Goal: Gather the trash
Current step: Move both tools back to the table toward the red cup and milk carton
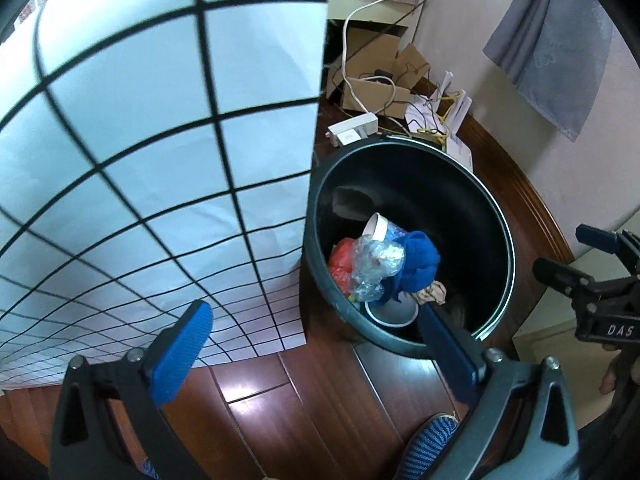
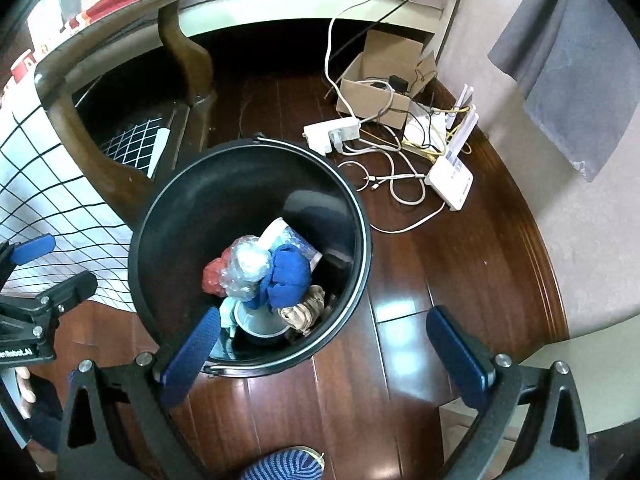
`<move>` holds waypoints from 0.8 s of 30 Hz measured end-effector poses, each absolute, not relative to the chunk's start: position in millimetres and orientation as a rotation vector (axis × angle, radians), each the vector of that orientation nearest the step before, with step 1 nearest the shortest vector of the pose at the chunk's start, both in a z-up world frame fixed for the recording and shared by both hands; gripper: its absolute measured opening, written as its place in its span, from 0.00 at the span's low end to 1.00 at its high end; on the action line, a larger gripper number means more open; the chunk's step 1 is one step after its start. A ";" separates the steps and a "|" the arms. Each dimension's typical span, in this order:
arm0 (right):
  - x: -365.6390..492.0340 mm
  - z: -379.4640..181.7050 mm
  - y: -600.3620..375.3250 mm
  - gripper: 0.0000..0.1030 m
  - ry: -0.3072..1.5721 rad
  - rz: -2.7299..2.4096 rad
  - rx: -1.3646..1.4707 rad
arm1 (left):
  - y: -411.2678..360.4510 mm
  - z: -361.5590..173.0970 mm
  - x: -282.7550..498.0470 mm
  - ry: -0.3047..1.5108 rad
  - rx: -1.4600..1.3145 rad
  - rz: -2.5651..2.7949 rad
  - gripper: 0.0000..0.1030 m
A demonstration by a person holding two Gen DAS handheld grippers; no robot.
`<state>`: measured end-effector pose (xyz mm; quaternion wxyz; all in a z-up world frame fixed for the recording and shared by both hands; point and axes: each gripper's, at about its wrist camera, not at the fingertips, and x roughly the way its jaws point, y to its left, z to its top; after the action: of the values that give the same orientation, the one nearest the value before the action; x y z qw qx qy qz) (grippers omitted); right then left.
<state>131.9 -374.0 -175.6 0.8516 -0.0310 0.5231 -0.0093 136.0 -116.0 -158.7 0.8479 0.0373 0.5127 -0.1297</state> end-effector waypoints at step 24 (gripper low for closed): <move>127.0 -75.5 -271.6 1.00 0.834 0.179 -0.151 | -9.9 -56.2 95.4 0.897 0.001 -0.138 1.00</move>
<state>127.0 -271.6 -75.5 0.9076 -0.0732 0.4042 0.0869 95.4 -9.9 -56.2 0.8988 0.0006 0.4333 -0.0666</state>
